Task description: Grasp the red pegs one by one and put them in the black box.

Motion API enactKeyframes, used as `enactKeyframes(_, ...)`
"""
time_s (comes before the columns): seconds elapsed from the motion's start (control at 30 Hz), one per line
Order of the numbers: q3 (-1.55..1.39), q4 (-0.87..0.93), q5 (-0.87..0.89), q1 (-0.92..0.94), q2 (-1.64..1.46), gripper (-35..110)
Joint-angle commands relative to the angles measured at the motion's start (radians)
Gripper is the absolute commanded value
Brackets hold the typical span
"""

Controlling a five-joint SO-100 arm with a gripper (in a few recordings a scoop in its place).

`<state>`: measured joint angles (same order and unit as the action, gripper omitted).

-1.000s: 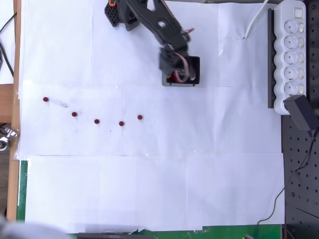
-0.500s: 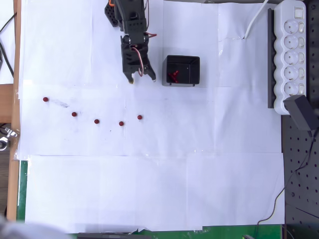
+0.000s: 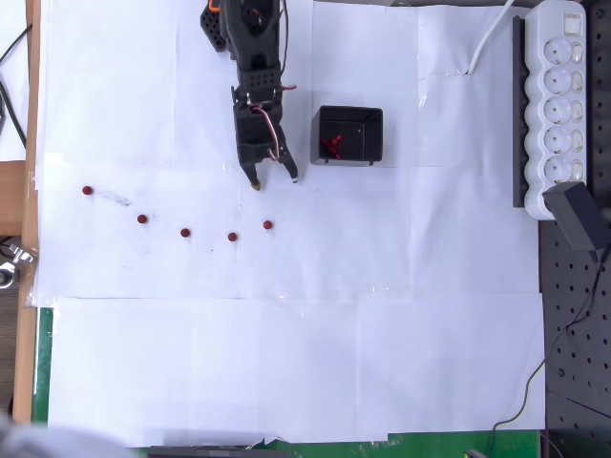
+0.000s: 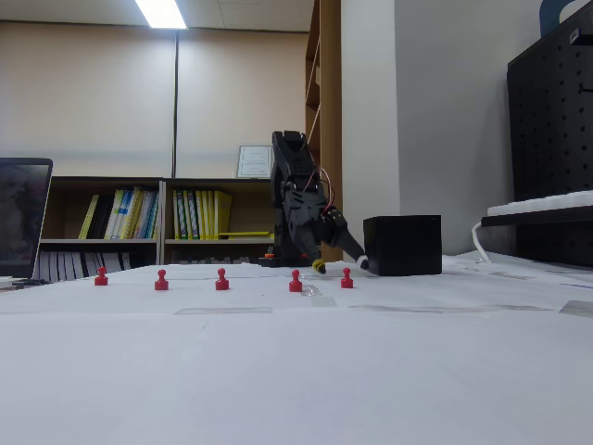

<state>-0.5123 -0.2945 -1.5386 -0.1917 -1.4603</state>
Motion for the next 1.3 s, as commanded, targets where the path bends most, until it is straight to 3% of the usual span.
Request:
enactKeyframes(0.0, -0.058, -0.091, -0.020, -0.003, -0.057, 29)
enactKeyframes(1.27, -0.394, -0.235, -0.018, 0.035, -0.437, 29)
